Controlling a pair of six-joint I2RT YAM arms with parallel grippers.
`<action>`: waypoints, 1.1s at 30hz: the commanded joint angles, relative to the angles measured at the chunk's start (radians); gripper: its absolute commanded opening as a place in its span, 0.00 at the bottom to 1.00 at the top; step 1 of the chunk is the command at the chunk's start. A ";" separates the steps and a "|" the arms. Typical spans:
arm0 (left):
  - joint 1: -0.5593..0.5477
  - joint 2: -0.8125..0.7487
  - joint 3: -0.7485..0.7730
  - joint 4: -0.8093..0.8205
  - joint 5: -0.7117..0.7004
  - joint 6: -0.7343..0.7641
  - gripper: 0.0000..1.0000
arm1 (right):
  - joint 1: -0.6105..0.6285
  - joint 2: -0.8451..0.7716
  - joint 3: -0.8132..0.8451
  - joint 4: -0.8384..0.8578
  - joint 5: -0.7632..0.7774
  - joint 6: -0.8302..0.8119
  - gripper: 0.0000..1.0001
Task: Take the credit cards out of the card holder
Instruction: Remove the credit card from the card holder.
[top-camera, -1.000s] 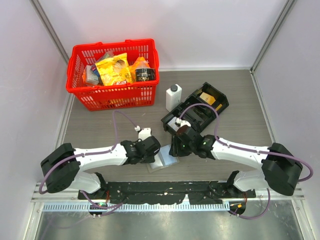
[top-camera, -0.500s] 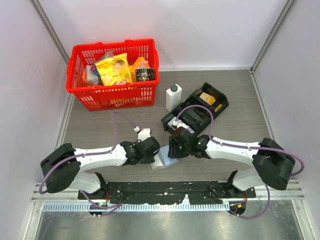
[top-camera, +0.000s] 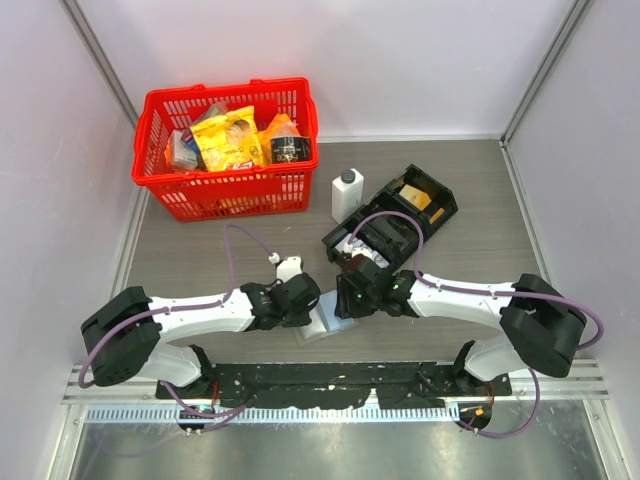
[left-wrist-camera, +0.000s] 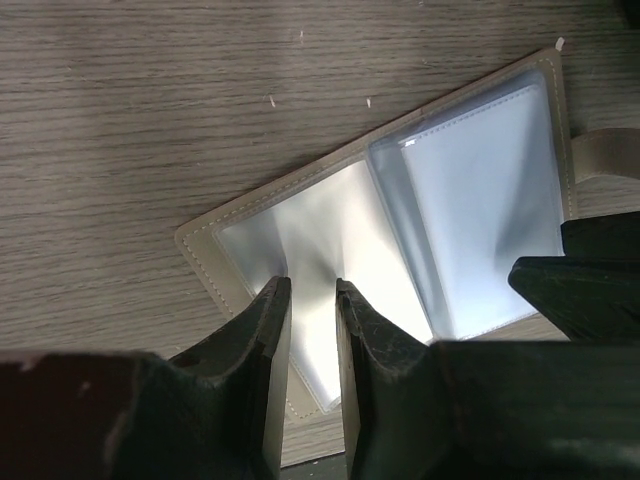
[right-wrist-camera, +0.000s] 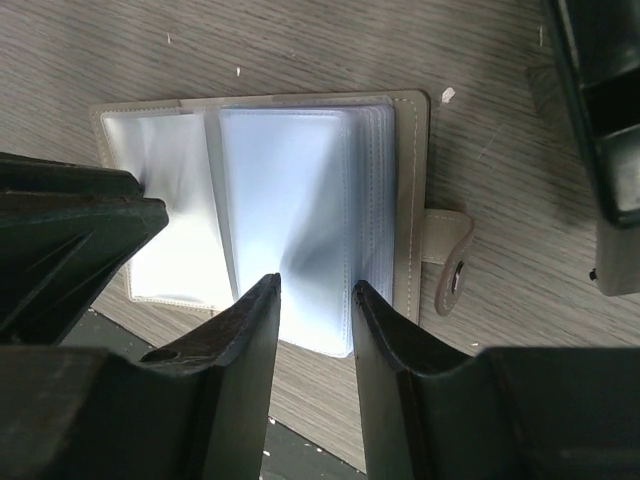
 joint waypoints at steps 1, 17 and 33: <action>-0.003 0.001 -0.007 0.043 0.000 -0.005 0.27 | 0.010 -0.013 0.043 0.045 -0.043 -0.005 0.40; -0.002 -0.109 -0.057 0.071 -0.022 -0.055 0.27 | 0.062 0.037 0.098 0.110 -0.115 0.012 0.40; -0.003 -0.456 -0.189 -0.018 -0.174 -0.192 0.31 | 0.177 0.189 0.215 0.142 -0.132 -0.008 0.45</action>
